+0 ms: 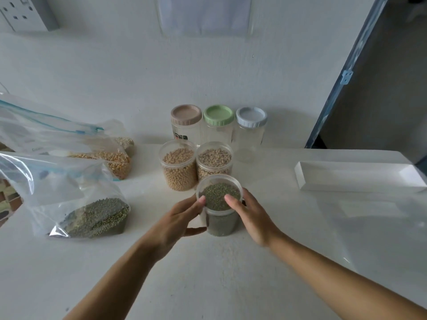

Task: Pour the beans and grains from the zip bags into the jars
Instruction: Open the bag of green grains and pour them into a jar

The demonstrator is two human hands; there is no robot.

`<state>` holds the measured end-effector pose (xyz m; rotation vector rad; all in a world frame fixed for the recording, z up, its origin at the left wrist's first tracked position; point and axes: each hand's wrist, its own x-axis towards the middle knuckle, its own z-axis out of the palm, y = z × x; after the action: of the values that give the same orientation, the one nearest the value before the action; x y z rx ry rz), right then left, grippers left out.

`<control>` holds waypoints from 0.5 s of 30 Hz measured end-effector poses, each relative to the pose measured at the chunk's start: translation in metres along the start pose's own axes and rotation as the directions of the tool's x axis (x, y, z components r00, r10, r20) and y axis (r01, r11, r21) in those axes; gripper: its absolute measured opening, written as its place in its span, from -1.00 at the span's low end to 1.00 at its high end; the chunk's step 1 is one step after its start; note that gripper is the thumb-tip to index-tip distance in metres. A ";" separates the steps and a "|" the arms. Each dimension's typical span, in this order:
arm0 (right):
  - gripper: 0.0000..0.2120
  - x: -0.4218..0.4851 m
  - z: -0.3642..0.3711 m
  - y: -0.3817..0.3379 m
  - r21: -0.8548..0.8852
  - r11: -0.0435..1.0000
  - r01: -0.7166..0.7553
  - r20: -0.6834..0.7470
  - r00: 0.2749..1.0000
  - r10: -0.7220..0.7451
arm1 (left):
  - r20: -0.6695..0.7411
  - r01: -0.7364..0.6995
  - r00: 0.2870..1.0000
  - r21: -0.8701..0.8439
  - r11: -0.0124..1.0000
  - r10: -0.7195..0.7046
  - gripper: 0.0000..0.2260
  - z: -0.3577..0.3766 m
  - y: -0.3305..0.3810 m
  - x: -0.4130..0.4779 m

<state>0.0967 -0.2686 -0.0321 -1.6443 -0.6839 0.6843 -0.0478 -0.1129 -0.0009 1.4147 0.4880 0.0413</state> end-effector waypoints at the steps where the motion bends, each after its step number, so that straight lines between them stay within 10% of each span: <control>1: -0.50 -0.002 -0.005 0.004 -0.010 1.000 -0.003 -0.052 0.999 0.003 | -0.001 -0.006 1.000 0.004 1.000 0.006 -0.64 0.010 0.001 0.003; 15: -0.56 0.028 -0.078 -0.005 0.104 0.972 -0.213 -0.327 0.915 0.235 | -0.193 0.010 0.979 -0.248 0.969 -0.060 -0.59 0.113 0.012 0.076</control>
<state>0.1730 -0.2970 -0.0170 -1.7396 -0.2239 0.5587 0.0634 -0.1924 -0.0039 1.1624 0.6512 0.2105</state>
